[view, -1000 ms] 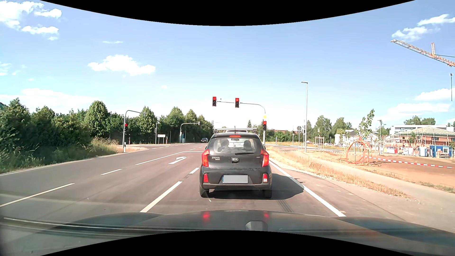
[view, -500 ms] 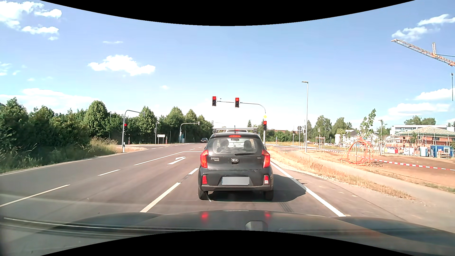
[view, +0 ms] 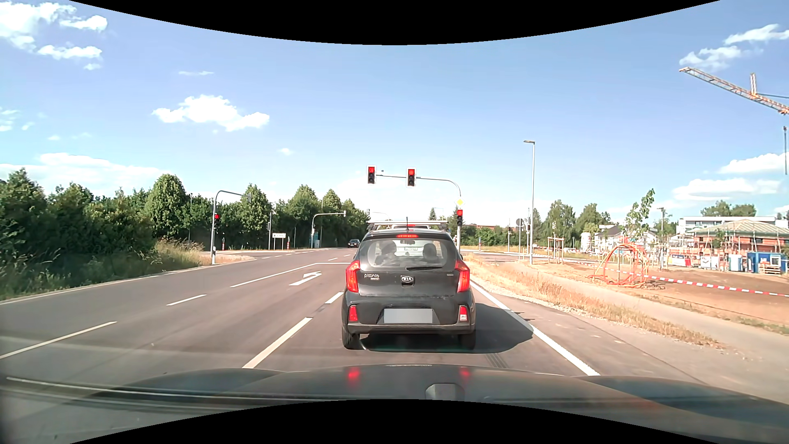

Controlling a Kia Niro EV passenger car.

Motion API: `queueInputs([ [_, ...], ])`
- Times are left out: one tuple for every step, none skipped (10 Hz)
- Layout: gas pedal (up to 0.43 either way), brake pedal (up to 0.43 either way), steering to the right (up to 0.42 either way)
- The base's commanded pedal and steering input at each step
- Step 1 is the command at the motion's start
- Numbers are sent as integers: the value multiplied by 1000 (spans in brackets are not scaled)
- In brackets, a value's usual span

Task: Follow the waypoints while adhering to traffic rules and regulations

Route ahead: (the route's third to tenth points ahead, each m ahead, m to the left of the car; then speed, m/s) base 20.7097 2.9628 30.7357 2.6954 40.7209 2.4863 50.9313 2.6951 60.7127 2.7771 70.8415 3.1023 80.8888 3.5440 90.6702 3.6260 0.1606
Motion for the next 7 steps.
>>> queueInputs([
  [0, 165, 0],
  [0, 177, 0],
  [0, 213, 0],
  [0, 238, 0],
  [0, 262, 0],
  [0, 311, 0],
  [0, 366, 0],
])
